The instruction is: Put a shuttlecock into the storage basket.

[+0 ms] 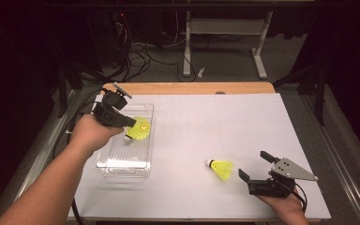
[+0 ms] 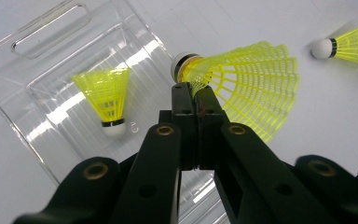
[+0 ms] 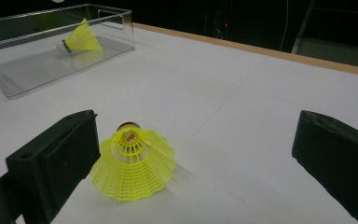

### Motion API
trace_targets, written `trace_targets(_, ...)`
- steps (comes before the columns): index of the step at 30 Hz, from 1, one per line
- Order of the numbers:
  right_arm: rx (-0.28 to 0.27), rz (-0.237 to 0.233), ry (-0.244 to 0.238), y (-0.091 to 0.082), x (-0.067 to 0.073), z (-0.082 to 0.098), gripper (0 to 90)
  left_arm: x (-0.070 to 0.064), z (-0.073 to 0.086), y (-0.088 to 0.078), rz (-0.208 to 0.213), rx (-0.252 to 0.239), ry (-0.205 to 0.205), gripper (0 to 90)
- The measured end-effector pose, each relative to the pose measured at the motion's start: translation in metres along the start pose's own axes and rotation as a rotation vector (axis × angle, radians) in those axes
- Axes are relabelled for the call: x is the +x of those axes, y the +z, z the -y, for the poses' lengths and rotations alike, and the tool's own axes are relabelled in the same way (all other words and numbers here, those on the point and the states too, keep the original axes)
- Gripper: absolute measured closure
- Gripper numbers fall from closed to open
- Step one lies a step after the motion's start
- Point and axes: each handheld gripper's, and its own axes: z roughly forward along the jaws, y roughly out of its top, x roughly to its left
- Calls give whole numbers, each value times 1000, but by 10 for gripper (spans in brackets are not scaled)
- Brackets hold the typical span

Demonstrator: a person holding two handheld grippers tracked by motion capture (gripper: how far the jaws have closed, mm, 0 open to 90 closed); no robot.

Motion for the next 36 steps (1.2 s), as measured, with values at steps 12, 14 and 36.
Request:
trace_targets(12,2,3,-1,0,0,0,10,14,14,9,-10,9,-43,895)
trace_targets(14,0,3,-4,-1,0,0,10,15,16,9,-11,9,-44,895)
trace_targets(36,5,-1,-2,0,1,0,11,45,42,17,-21,14,-130,895)
